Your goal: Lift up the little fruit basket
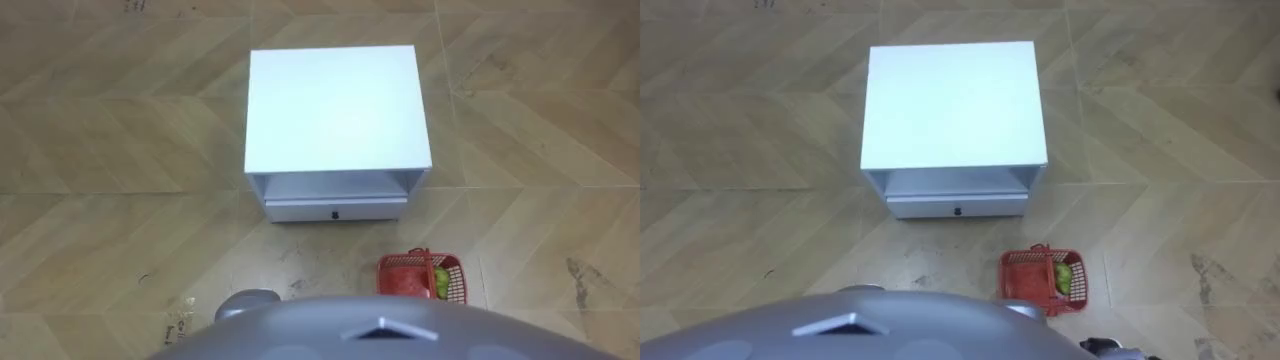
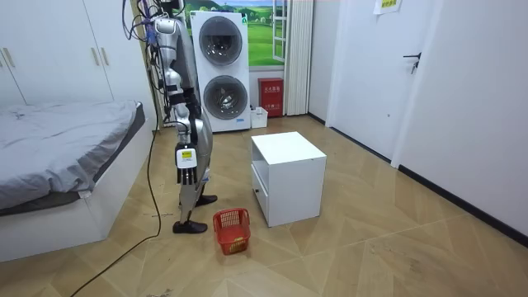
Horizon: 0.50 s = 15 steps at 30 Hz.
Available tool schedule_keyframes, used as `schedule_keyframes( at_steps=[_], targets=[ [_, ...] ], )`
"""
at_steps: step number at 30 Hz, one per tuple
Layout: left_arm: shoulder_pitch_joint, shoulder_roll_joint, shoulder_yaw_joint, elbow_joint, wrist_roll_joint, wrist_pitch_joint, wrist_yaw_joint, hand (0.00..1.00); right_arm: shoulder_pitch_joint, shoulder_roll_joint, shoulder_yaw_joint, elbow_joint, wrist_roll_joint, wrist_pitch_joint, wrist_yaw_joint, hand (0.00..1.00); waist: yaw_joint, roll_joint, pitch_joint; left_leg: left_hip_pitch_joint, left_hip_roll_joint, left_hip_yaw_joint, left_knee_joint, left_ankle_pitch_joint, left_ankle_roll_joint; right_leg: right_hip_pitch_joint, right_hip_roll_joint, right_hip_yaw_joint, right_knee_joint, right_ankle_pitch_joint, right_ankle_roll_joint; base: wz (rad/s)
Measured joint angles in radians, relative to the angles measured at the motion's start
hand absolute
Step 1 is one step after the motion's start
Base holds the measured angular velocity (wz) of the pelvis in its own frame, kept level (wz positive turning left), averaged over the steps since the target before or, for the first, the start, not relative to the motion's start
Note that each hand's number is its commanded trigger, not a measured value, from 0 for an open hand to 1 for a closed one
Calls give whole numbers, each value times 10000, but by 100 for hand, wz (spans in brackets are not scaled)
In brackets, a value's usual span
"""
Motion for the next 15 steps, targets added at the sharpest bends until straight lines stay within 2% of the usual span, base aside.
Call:
schedule_keyframes(
  at_steps=[6,9,15],
  targets=[
    [-78,2,-9,-47,0,-160,2,0,5,24,106,14,-140,-5,-4,0,5,39,8,-9,4,-30,0,-8,-13,-27,3,-10,25,1,0,0],
    [-124,15,-150,-38,-15,-182,3,0,-12,10,308,10,-253,-6,-37,0,1,33,56,-7,14,-58,13,-13,-14,-42,8,-14,90,1,0,0],
    [-167,16,-190,-38,-2,-240,8,0,-46,23,312,15,-241,-4,12,0,4,29,61,-79,22,-129,187,-74,18,-24,10,-33,136,1,1,1]
  ],
)
